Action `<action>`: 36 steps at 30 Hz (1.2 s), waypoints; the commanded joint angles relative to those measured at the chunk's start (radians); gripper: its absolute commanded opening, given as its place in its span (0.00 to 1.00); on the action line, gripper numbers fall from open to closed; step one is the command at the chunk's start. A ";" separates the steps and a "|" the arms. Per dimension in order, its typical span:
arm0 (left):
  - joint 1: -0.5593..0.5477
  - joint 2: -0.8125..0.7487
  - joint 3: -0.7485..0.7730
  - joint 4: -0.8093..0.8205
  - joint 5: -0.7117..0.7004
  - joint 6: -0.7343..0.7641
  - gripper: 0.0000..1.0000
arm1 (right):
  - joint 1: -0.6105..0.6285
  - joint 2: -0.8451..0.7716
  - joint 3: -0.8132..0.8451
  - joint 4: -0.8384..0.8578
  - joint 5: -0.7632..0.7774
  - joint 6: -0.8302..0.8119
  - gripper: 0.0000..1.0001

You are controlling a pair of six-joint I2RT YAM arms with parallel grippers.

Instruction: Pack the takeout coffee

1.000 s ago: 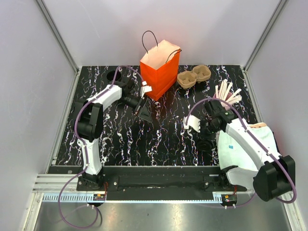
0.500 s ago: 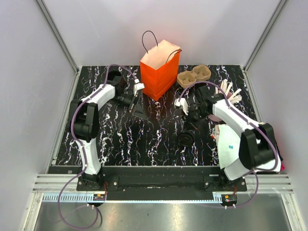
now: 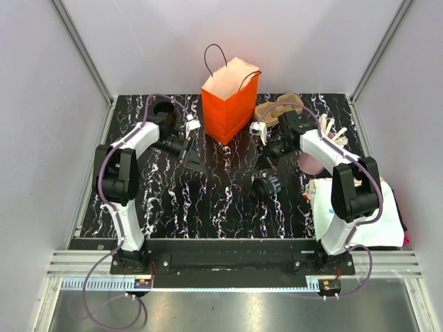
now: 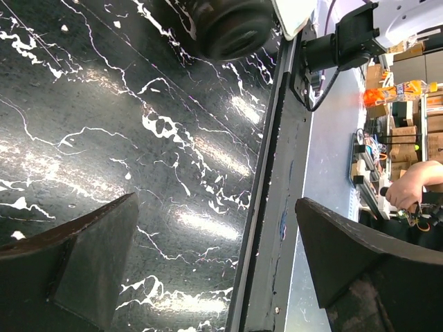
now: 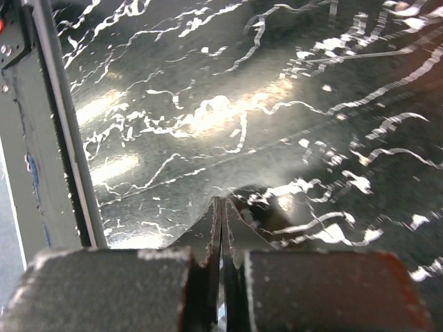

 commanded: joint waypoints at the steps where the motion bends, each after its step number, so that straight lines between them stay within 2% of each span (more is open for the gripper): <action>1: 0.003 -0.035 -0.002 -0.009 0.064 0.038 0.99 | -0.054 0.016 0.046 0.033 -0.019 0.015 0.00; 5: 0.005 -0.034 -0.002 -0.018 0.066 0.046 0.99 | -0.061 -0.030 0.052 0.033 0.039 0.048 0.00; 6: 0.005 -0.038 -0.005 -0.018 0.061 0.046 0.99 | -0.055 -0.053 0.049 0.033 0.094 0.065 0.01; 9: 0.005 -0.050 -0.015 -0.012 0.050 0.034 0.99 | -0.022 -0.181 0.000 0.062 0.295 0.174 0.24; 10: 0.005 -0.055 -0.019 0.008 0.047 0.027 0.99 | 0.012 -0.255 -0.020 0.065 0.343 0.212 0.35; 11: 0.003 -0.060 -0.028 0.022 0.044 0.014 0.99 | 0.035 -0.289 -0.064 0.065 0.386 0.231 0.37; 12: 0.005 -0.072 -0.033 0.040 0.038 -0.021 0.99 | 0.053 -0.323 -0.087 0.062 0.450 0.252 0.38; 16: 0.002 -0.098 -0.059 0.132 0.001 -0.091 0.99 | 0.141 -0.447 -0.153 -0.021 0.545 0.344 0.40; 23: 0.000 -0.129 -0.096 0.171 -0.014 -0.120 0.99 | 0.175 -0.489 -0.268 -0.047 0.624 0.389 0.43; 28: 0.000 -0.133 -0.102 0.189 -0.019 -0.137 0.99 | 0.186 -0.463 -0.304 0.020 0.638 0.427 0.43; 36: 0.000 -0.123 -0.114 0.206 -0.026 -0.144 0.99 | 0.210 -0.323 -0.243 0.060 0.641 0.461 0.41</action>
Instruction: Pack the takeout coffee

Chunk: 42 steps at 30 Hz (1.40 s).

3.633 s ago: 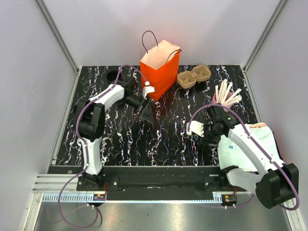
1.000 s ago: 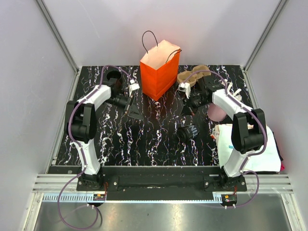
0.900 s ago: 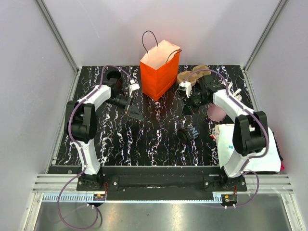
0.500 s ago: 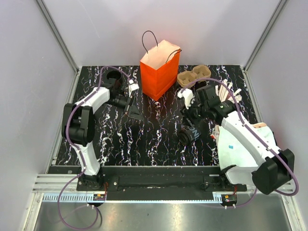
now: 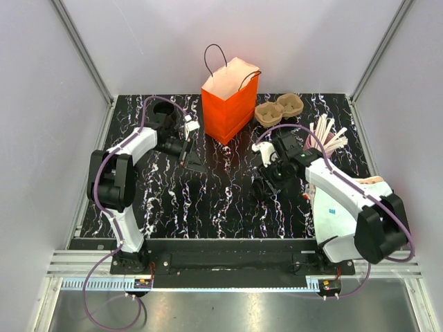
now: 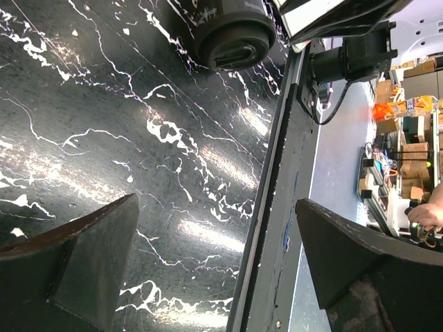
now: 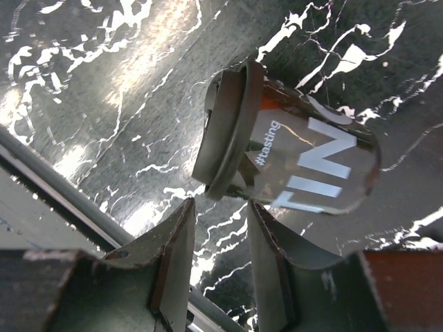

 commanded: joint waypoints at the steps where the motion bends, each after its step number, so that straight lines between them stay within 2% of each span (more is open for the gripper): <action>1: -0.001 -0.038 -0.007 0.029 -0.009 -0.003 0.99 | 0.030 0.064 0.065 0.060 0.036 0.034 0.41; 10: -0.001 -0.040 -0.015 0.034 -0.010 0.002 0.99 | 0.046 0.103 0.102 0.111 0.097 0.071 0.40; 16: -0.002 -0.021 -0.010 0.035 0.006 -0.001 0.99 | 0.047 0.101 0.148 0.121 0.112 0.062 0.45; 17: -0.001 -0.018 -0.012 0.037 0.011 -0.001 0.99 | 0.047 0.101 0.152 0.115 0.102 0.018 0.50; 19: -0.010 -0.012 -0.013 0.035 0.019 0.006 0.99 | 0.049 0.092 0.156 0.091 0.074 -0.070 0.65; 20: -0.021 -0.011 -0.015 0.037 0.017 0.008 0.99 | 0.047 0.065 0.145 0.088 0.077 -0.184 0.70; 21: -0.027 -0.008 -0.015 0.037 0.016 0.009 0.99 | 0.047 0.048 0.114 0.088 0.082 -0.244 0.88; 22: -0.031 -0.006 -0.015 0.035 0.017 0.012 0.99 | 0.047 0.034 0.094 0.089 0.094 -0.365 0.96; 23: -0.034 -0.005 -0.012 0.037 0.016 0.014 0.99 | 0.044 0.002 0.071 0.110 0.097 -0.418 1.00; 25: -0.039 -0.001 -0.006 0.035 0.022 0.014 0.99 | 0.041 -0.021 0.016 0.118 0.082 -0.560 1.00; 28: -0.045 0.003 -0.001 0.037 0.020 0.014 0.99 | 0.030 -0.025 -0.001 0.124 0.042 -0.674 1.00; 34: -0.044 -0.008 -0.013 0.032 -0.001 0.023 0.99 | -0.037 0.043 0.027 0.106 -0.102 -0.831 1.00; 39: -0.045 -0.012 -0.007 0.030 -0.009 0.022 0.99 | -0.042 0.126 -0.015 0.134 -0.181 -0.883 1.00; 42: -0.044 -0.009 -0.004 0.030 -0.010 0.022 0.99 | -0.040 0.149 -0.061 0.206 -0.207 -0.883 1.00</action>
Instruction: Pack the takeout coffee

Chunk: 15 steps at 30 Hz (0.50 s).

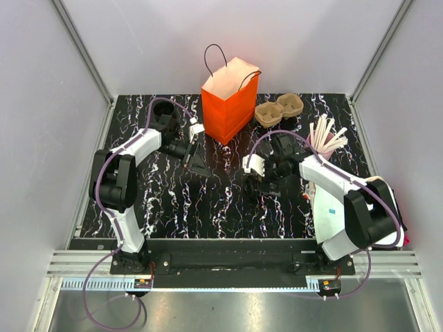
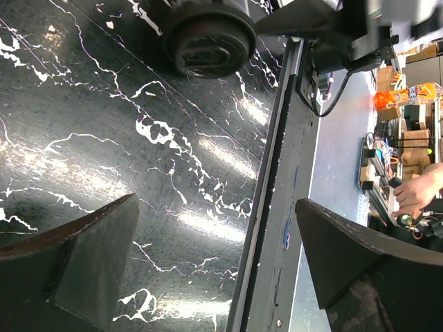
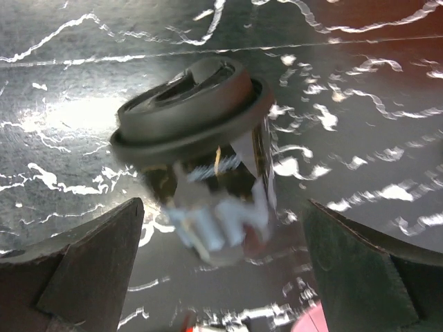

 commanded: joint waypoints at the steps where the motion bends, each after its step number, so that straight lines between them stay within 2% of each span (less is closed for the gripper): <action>1: 0.002 -0.013 0.010 0.016 -0.002 0.022 0.99 | 0.000 0.033 -0.057 0.102 -0.101 -0.063 1.00; 11: 0.007 0.004 0.027 -0.009 0.009 0.036 0.99 | 0.001 0.099 -0.085 0.139 -0.199 -0.063 0.97; 15: 0.014 0.010 0.038 -0.027 0.032 0.047 0.99 | 0.000 0.096 -0.080 0.152 -0.219 -0.043 0.84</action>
